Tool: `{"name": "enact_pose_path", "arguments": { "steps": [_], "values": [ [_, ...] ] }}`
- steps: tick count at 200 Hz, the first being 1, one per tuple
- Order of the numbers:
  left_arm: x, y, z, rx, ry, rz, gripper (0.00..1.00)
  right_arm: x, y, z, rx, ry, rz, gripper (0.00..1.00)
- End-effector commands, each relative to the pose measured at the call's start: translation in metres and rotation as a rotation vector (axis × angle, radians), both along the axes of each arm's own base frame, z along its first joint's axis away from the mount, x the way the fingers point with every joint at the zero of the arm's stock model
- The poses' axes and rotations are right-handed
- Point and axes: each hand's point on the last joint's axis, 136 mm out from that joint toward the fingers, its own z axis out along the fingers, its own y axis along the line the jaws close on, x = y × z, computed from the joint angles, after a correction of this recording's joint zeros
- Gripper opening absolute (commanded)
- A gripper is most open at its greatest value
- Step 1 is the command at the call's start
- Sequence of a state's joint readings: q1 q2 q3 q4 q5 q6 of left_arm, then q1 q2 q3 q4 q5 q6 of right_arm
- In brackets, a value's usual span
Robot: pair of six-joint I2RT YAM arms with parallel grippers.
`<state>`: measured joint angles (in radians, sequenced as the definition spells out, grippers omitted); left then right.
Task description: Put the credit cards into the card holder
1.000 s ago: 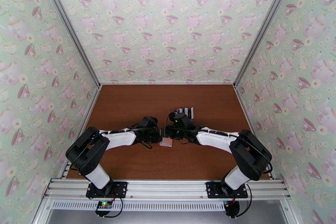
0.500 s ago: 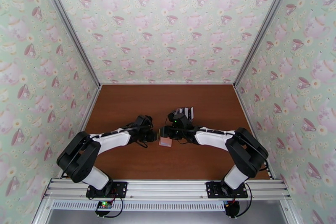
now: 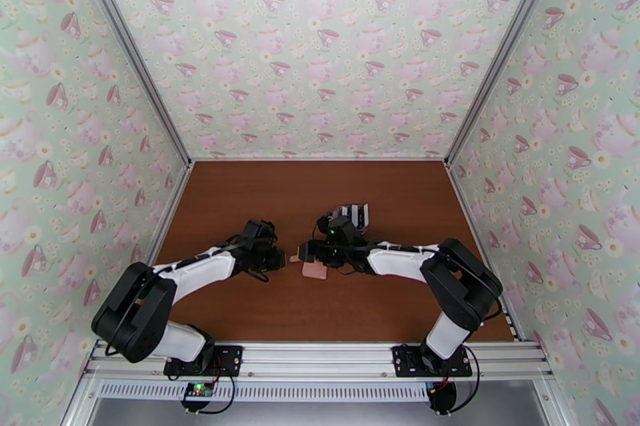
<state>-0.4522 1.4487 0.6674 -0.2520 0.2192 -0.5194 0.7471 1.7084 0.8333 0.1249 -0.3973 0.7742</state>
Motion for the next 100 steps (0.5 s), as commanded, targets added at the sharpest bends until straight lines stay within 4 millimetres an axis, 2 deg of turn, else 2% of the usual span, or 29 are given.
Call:
{"name": "enact_pose_path", "arguments": {
  "steps": [1, 45, 100],
  "values": [
    [0.001, 0.007, 0.006, 0.019, -0.019, -0.005, 0.27, -0.004, 0.004, -0.005, 0.002, 0.017, 0.014, 0.84],
    [0.008, -0.004, 0.018, -0.021, -0.042, -0.026, 0.27, -0.004, 0.004, 0.001, 0.014, 0.010, 0.014, 0.86],
    [0.016, -0.021, 0.036, -0.056, -0.088, -0.057, 0.28, -0.004, 0.001, 0.036, 0.049, -0.059, 0.010, 0.84]
  ]
}}
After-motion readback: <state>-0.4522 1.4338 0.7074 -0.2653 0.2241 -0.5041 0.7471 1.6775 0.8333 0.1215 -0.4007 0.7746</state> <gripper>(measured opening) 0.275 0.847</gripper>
